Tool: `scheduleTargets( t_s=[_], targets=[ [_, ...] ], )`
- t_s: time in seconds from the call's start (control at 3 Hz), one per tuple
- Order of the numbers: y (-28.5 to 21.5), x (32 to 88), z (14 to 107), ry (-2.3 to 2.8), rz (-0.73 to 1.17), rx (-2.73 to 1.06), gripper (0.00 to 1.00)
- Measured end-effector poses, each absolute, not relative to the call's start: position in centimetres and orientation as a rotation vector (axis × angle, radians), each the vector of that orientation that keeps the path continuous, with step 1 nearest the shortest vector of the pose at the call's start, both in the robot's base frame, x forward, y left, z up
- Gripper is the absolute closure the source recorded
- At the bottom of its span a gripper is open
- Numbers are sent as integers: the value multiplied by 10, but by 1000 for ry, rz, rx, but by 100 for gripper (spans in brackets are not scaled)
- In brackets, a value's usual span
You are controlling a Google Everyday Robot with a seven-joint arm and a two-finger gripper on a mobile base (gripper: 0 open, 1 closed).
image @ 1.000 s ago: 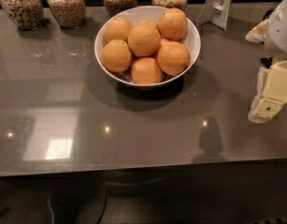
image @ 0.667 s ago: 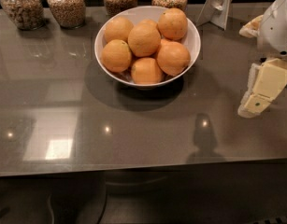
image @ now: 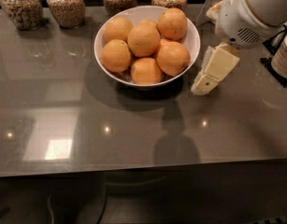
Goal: Pick orange from white bowl
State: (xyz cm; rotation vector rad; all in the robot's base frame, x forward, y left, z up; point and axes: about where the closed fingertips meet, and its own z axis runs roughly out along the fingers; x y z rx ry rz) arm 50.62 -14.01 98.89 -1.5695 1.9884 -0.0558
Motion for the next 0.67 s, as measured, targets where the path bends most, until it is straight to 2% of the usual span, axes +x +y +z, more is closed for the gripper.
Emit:
scheduleTargets(
  t_s=[0.67],
  targets=[
    [-93,552,981,2083,12,-1361,0]
  ],
)
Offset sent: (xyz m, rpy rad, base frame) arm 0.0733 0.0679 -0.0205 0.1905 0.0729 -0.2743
